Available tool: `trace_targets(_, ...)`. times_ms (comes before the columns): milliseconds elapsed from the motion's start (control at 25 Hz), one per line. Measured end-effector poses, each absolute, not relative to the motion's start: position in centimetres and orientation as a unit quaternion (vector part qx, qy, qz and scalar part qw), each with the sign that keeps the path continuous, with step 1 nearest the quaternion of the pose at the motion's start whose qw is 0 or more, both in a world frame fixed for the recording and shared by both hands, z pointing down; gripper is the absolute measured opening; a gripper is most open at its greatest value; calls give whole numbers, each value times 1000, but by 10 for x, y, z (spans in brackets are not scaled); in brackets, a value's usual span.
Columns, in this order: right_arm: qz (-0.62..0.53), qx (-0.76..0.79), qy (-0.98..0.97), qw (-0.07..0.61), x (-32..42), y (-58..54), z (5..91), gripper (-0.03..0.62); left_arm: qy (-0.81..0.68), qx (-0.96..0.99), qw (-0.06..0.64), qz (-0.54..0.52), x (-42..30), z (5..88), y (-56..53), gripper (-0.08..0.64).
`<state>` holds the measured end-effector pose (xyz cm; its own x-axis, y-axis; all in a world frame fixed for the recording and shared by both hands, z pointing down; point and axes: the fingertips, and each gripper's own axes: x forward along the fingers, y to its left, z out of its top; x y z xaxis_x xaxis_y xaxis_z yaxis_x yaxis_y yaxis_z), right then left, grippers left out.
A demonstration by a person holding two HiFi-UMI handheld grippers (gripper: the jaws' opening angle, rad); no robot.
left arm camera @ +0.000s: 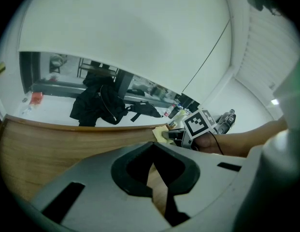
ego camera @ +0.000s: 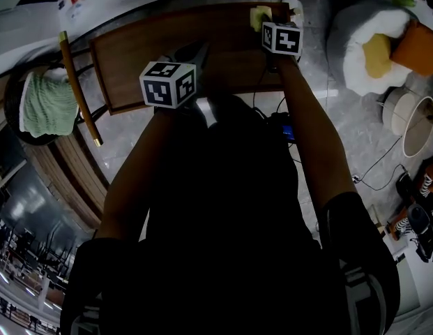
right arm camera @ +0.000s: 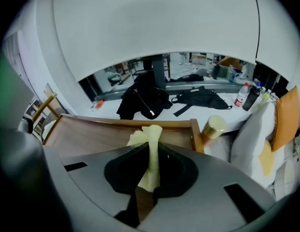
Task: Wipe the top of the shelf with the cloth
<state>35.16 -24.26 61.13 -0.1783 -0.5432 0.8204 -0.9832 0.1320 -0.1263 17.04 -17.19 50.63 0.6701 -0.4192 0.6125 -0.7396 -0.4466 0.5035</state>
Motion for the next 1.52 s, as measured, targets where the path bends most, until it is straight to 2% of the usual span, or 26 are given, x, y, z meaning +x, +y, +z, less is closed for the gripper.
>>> trace_targets(440,332,666,-586,322,400,-242,605,43,-358,826,393,189,155,498,-159,12)
trace_targets(640,330,688,-556,329,399,-239,602,43,-371,821,399,172,126,497,-155,12)
trace_targets(760,341,690,-559,309,379,-231,591,43,-384,815,404,159,98,496,-155,12)
trace_targets(960,342,659,-614,269,287,-216,561,43,-405,807,404,143,37,486,-156,12)
trace_targets(1240,378,559,-709,206,102,-199,543,43,-418,809,383,158,-53,459,-147,12)
trace_targets(1520,372,447,-791,192,-74,-198,546,43,-450,781,385,197,-153,444,-132,12)
